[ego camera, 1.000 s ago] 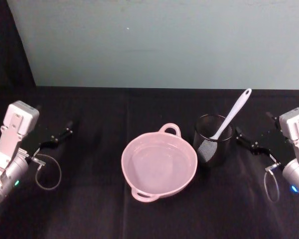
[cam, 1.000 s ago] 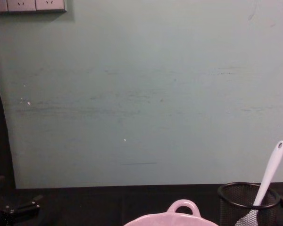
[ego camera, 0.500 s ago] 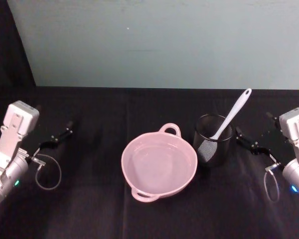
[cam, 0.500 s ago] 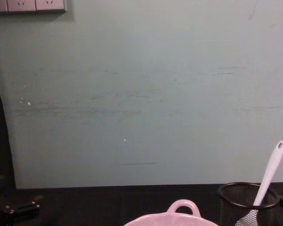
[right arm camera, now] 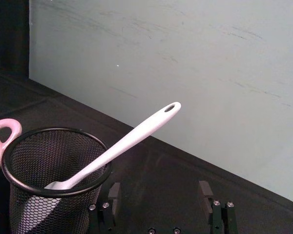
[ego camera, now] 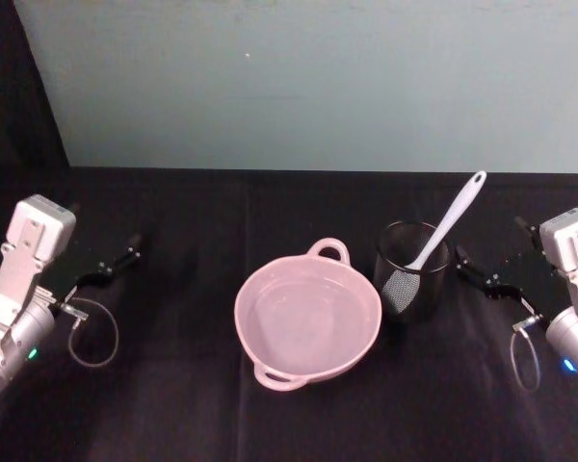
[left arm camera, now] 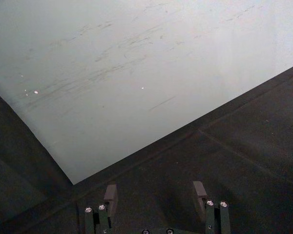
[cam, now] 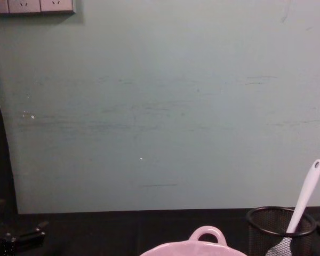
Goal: Use the one hand to pick up the spoon and stir the clear water in the bowl.
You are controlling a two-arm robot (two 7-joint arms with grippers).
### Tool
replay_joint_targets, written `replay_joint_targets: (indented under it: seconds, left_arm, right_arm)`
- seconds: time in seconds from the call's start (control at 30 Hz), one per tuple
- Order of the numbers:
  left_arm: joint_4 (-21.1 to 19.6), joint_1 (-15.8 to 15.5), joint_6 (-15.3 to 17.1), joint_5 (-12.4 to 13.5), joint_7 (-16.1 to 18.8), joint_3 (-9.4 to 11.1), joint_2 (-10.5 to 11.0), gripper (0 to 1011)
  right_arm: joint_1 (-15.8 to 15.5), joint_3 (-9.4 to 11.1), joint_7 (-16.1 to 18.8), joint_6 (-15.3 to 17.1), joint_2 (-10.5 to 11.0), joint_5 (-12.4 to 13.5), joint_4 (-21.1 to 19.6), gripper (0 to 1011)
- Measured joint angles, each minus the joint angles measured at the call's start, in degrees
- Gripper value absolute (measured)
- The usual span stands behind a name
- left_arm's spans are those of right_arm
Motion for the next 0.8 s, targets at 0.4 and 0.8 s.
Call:
replay_joint_targets:
  seconds: [0.4, 0.8]
  left_arm:
    - [0.0, 0.0, 0.0, 0.0, 0.0, 0.0, 0.0, 1005]
    - [0.0, 0.0, 0.0, 0.0, 0.0, 0.0, 0.0, 1005]
  right_arm:
    - [-0.8, 0.7, 0.0, -0.1, 0.2, 0.1, -0.4, 1003]
    - [-8.5, 6.5, 1.4, -2.6, 2.5, 4.4, -6.5, 1003]
